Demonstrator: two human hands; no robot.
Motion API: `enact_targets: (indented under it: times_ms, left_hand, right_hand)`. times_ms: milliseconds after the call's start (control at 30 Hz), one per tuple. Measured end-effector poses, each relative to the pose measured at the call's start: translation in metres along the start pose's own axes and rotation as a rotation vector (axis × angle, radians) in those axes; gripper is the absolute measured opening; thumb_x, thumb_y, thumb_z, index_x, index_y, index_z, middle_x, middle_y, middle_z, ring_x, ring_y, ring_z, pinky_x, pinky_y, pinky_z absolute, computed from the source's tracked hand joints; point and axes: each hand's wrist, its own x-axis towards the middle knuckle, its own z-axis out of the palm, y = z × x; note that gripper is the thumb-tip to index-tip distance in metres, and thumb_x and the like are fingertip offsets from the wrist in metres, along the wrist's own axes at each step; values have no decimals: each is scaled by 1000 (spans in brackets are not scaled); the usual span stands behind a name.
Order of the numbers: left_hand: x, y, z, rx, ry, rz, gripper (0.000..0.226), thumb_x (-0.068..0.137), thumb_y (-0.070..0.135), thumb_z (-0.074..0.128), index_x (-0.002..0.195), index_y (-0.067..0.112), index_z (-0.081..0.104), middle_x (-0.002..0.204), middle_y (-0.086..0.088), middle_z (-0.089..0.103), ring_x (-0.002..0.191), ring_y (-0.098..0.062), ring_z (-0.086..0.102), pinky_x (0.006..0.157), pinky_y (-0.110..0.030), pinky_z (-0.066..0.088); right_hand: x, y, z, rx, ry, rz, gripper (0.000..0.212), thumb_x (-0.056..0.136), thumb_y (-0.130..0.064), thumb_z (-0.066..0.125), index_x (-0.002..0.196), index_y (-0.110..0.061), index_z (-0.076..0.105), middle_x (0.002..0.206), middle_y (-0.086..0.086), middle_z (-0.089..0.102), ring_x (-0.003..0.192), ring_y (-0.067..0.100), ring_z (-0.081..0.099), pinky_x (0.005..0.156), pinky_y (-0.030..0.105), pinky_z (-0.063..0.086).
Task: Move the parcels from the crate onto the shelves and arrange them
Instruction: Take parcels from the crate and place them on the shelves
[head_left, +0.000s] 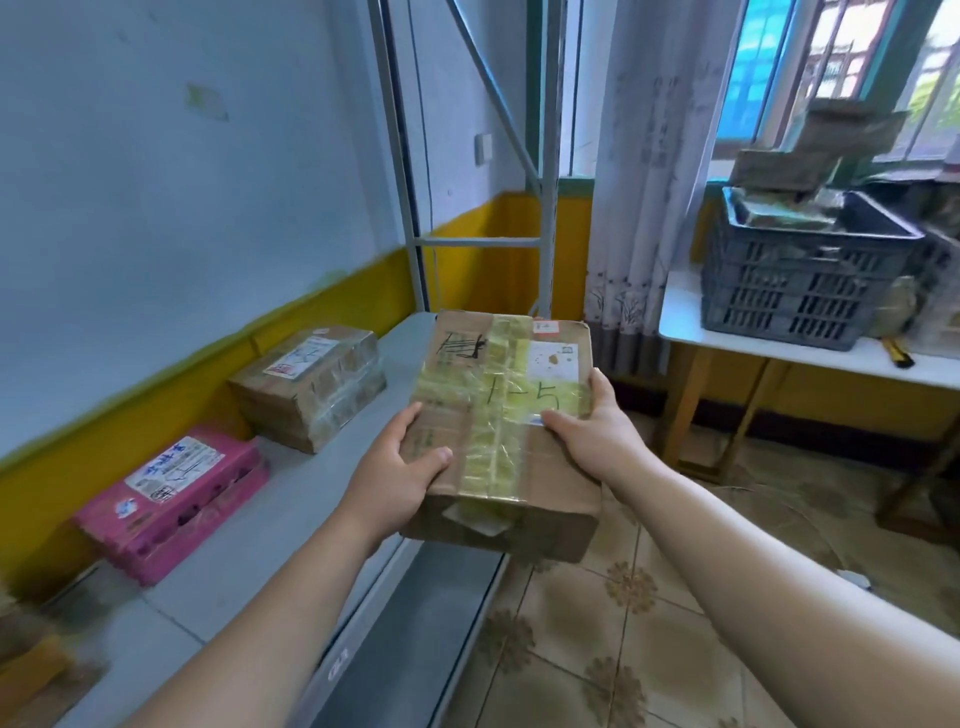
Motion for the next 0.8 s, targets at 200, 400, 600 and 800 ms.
enact_targets:
  times_ms: [200,400,600,800]
  left_hand:
    - [68,24,48,-13,45,-46,60,92,27,64,145,35,36,144,4,44,125,-18,48,105,-38,42]
    - [119,17,69,8,66,-122,59,93,28,62,145,35,36,128,11,44,110,-11,48,85,-24,42]
    - [184,-16,70,21,80,-206,59,93,30,62,146,34,36,125,13,43,109,-9,46,85,-24,38]
    - [257,-49,65,1,87,-273,61,93,30,63,148,32,34,144,6,42,113,-6,43,95,-26,38]
  right_hand:
    - [93,0,-37,-21,-78,-34,76,96,-29,64,155,-34,17,88,-28,43,76,-5,49,70,23,44]
    - [157,10,-33,-27,-174,-13,84,94,-34,64,157,-35,8,117,-14,52,92,8,54,77,25,45]
    - [226,15,6,-108,-242,22,85,94,-34,64,157,-34,7,134,-7,55,104,15,56,90,33,49]
    - [303,6,53,-154,-306,19,80,95,-30,64,156,-33,11,143,-4,52,103,14,53,88,30,47]
